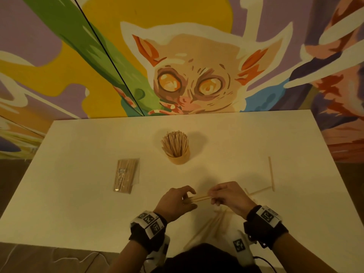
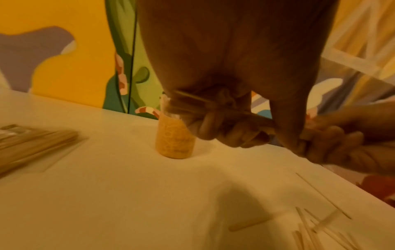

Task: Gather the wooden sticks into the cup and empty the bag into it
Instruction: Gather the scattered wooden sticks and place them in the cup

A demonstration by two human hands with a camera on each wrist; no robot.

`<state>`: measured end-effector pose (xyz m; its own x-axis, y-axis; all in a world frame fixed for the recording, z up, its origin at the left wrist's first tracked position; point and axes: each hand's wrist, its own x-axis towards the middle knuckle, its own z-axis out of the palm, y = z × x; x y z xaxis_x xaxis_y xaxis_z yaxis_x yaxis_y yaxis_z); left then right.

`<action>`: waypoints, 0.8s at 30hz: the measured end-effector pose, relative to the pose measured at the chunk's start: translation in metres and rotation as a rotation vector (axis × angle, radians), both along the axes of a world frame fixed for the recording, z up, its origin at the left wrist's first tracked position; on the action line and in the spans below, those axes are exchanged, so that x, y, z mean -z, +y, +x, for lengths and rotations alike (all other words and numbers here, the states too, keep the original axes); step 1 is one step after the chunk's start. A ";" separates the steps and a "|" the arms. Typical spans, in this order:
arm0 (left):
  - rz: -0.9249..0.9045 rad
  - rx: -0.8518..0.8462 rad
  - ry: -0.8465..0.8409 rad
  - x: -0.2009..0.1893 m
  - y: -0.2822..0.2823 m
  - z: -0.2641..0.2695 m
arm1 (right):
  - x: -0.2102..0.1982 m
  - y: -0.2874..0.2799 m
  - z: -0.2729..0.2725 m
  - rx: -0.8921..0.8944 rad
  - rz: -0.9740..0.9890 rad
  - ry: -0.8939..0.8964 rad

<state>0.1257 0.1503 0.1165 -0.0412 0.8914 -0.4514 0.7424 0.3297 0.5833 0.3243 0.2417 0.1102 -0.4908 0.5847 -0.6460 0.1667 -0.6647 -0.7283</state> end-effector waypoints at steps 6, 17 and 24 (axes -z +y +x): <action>-0.052 -0.163 -0.160 -0.004 -0.016 -0.015 | 0.003 -0.006 0.004 0.032 -0.053 0.023; 0.148 -0.465 -0.431 -0.022 -0.013 0.012 | -0.003 -0.019 -0.017 0.049 -0.079 0.095; 0.249 -0.476 -0.394 -0.020 -0.001 0.020 | -0.007 -0.015 -0.019 0.075 -0.027 0.119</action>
<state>0.1454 0.1496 0.1368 -0.3303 0.8963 -0.2958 0.2650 0.3889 0.8824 0.3055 0.2268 0.1175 -0.5203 0.6056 -0.6021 0.0296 -0.6918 -0.7215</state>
